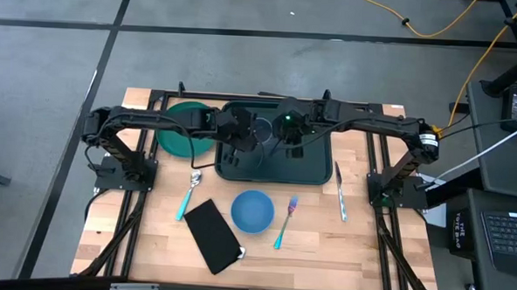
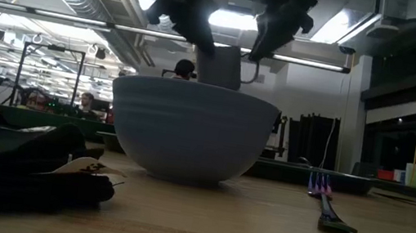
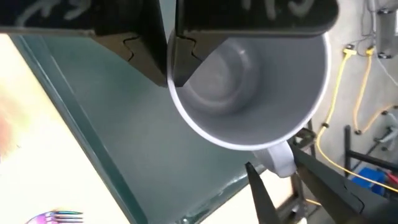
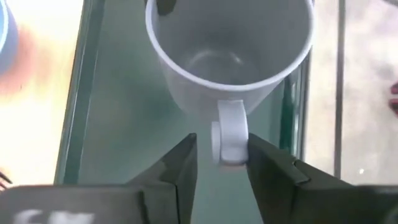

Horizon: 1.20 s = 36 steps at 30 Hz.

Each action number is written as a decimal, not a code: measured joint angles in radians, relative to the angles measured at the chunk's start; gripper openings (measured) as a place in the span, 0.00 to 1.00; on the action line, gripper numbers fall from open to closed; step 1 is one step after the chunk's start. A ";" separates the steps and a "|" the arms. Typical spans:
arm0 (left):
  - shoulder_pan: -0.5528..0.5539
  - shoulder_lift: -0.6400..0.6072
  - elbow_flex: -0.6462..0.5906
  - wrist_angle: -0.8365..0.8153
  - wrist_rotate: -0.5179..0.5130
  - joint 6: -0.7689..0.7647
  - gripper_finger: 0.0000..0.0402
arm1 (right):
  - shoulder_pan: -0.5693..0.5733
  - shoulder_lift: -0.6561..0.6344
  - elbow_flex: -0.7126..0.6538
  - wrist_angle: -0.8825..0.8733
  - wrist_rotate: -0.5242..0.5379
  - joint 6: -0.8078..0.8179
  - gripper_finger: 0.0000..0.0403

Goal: Set up tray
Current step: Put the gray mug on the dark green tray

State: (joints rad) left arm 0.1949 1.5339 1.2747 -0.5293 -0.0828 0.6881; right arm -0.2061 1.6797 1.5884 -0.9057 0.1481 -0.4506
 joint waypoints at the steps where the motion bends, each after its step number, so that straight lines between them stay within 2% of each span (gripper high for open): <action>1: 0.003 -0.005 0.000 0.001 0.000 0.007 0.01 | 0.000 -0.002 0.012 -0.001 0.010 0.000 0.34; 6: 0.022 -0.042 0.000 -0.052 -0.008 0.037 0.01 | -0.002 -0.003 0.084 -0.045 0.061 -0.002 0.34; 9: 0.047 -0.069 0.000 -0.096 0.031 0.032 0.01 | -0.013 -0.008 0.108 -0.064 0.060 -0.003 0.34; 13: 0.097 -0.104 0.000 -0.146 0.108 0.024 0.01 | -0.034 -0.022 0.110 -0.065 -0.003 0.002 0.33; 16: 0.142 -0.129 0.000 -0.165 0.173 0.040 0.01 | -0.046 -0.036 0.082 -0.053 -0.060 0.010 0.27; 20: 0.210 -0.138 -0.008 -0.182 0.180 0.066 0.01 | -0.052 -0.054 0.028 -0.020 -0.066 0.027 0.13; 23: 0.259 -0.133 -0.009 -0.223 0.180 0.080 0.01 | -0.054 -0.085 -0.046 0.045 -0.074 0.026 0.02; 30: 0.315 -0.127 -0.009 -0.238 0.253 0.171 0.00 | -0.071 -0.240 -0.371 0.388 -0.097 0.029 0.01; 36: 0.339 -0.110 -0.009 -0.240 0.260 0.234 0.00 | -0.071 -0.366 -0.663 0.771 -0.203 0.029 0.03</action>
State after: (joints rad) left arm 0.5334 1.4235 1.2659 -0.7692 0.1772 0.9221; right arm -0.2775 1.3138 0.9255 -0.1348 -0.0548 -0.4213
